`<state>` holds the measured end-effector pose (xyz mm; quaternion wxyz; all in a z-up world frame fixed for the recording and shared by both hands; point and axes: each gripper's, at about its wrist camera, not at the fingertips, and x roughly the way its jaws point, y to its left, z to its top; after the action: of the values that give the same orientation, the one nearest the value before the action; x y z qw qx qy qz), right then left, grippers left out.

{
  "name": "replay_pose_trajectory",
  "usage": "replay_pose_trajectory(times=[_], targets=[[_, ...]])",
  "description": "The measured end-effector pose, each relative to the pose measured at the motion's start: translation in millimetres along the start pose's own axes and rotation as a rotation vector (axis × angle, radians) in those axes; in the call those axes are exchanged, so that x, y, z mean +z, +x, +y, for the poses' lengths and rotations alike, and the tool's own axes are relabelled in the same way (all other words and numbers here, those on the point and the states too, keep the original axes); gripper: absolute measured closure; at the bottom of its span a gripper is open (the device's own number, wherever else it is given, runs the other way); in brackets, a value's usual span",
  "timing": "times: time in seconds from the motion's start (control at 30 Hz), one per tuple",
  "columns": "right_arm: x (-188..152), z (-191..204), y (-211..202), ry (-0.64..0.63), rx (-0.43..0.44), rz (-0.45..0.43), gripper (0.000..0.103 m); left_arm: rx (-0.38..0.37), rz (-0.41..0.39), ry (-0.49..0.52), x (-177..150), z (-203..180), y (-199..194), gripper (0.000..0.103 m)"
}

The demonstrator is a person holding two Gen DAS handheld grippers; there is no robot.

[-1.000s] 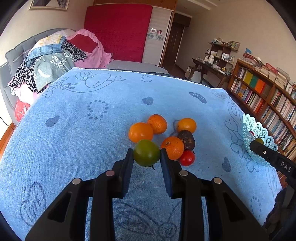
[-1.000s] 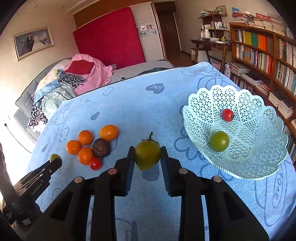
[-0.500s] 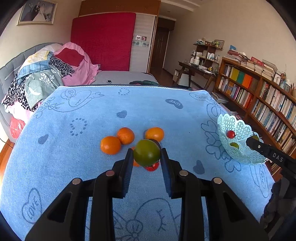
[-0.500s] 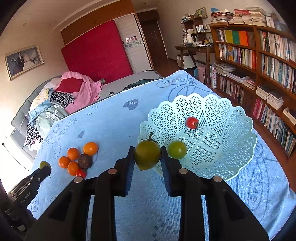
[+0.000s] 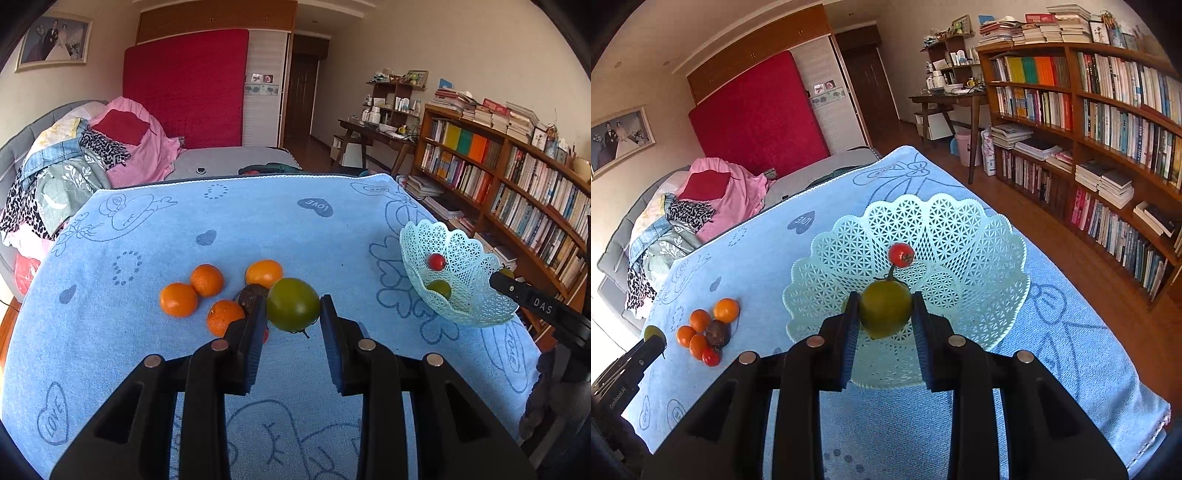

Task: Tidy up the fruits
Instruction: 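Carry both held tomatoes toward the white lace basket, then open the right tool into the basket while the left lowers and releases its tomato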

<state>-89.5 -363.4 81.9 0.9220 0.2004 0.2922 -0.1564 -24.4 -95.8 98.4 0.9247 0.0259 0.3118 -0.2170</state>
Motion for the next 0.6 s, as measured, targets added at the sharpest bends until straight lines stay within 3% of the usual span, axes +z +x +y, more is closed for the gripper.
replay_pose_trajectory(times=[0.23,0.3,0.33,0.6], targets=[[1.5,-16.6,8.2,0.022,-0.011,0.019,0.073,-0.011,0.009,0.022,3.2,-15.3,4.8,0.073],[3.1,-21.4,6.8,0.033,-0.014,0.007,0.058,-0.016,0.01,0.034,5.0,-21.4,6.4,0.073],[3.8,-22.9,5.9,0.037,-0.016,0.001,0.056,-0.019,0.01,0.04,6.0,-24.7,7.4,0.073],[6.5,-39.2,0.8,0.067,-0.02,-0.016,0.054,-0.059,0.022,0.093,9.2,-52.8,15.6,0.073]])
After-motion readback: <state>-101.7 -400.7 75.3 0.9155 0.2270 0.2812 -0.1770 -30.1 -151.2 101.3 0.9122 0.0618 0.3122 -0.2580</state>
